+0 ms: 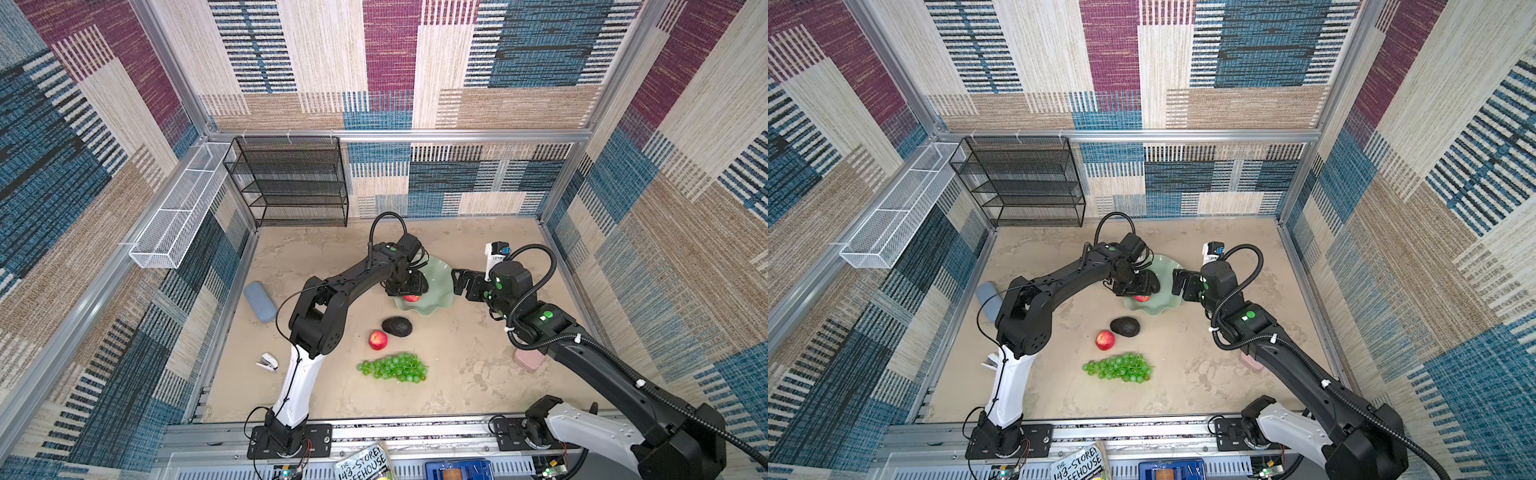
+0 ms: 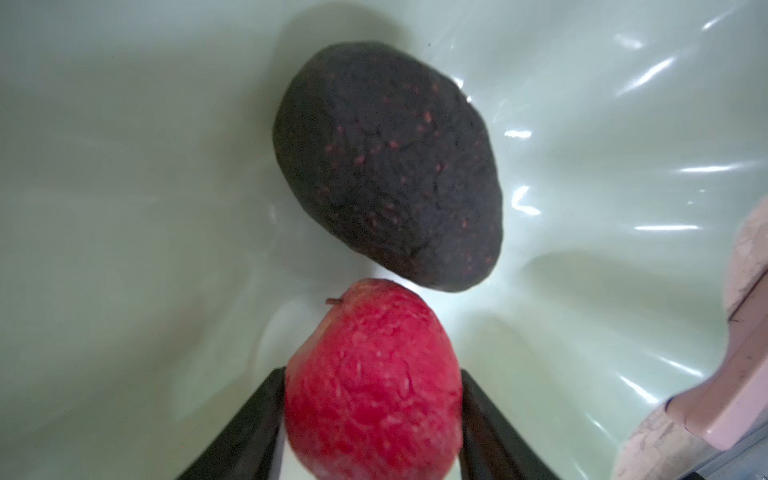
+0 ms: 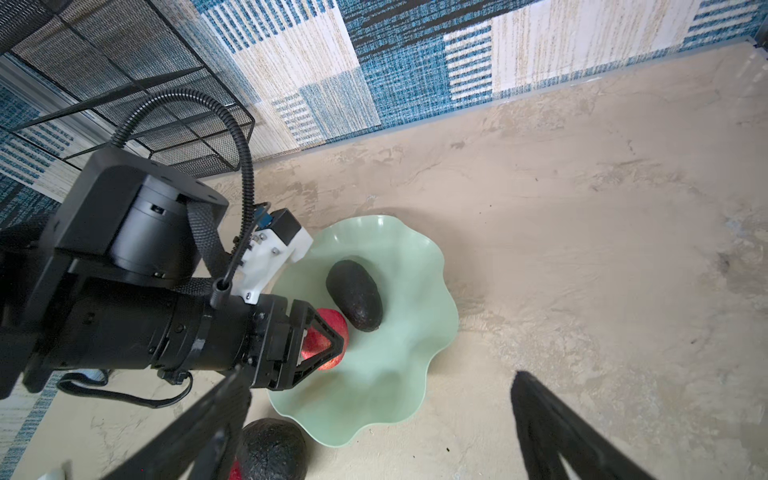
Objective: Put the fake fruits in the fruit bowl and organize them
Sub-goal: 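Place the red fruit in the bowl with the left gripper, then grasp the second avocado with the right gripper while the left arm withdraws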
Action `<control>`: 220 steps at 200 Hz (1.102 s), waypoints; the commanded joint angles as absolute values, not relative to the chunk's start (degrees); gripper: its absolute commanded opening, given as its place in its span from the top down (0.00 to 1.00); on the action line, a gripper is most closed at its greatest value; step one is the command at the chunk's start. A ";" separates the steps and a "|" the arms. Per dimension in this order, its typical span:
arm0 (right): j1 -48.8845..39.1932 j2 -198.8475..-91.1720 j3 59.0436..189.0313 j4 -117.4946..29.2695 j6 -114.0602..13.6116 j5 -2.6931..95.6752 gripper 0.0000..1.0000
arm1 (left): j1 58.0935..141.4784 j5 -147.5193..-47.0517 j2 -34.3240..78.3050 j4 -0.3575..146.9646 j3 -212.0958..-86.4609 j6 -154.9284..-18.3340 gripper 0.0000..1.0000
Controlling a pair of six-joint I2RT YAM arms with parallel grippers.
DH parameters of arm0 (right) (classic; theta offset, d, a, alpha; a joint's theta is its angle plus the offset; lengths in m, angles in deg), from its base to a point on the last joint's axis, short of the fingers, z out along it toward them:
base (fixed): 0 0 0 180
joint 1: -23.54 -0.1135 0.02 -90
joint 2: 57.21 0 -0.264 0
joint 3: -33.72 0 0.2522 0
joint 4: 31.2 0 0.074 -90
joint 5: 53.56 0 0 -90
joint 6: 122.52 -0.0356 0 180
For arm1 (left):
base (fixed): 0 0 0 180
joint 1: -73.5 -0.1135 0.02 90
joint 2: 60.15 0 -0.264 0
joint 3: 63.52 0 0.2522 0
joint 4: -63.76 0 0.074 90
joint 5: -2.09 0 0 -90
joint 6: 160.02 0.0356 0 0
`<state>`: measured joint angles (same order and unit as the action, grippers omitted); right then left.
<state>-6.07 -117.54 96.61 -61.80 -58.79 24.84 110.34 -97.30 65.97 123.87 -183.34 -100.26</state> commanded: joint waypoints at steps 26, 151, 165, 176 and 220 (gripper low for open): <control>-6.09 -118.01 97.33 -61.73 -57.45 24.17 0.01 | 110.27 -97.89 65.58 125.86 -184.83 -101.54 0.27; -20.95 -128.13 95.85 -64.57 -52.42 38.37 0.10 | 100.38 -72.62 12.26 103.37 -146.31 -100.26 0.19; -22.81 -129.43 95.30 -63.69 -53.62 38.71 0.10 | 98.23 -69.54 3.18 99.92 -138.30 -101.02 0.14; -23.69 -130.97 95.60 -63.60 -54.84 39.13 0.11 | 96.18 -68.02 -2.80 99.48 -133.79 -102.04 0.13; -24.79 -136.97 96.39 -60.84 -58.82 41.96 0.12 | 91.77 -64.50 -16.93 104.53 -126.72 -103.16 0.11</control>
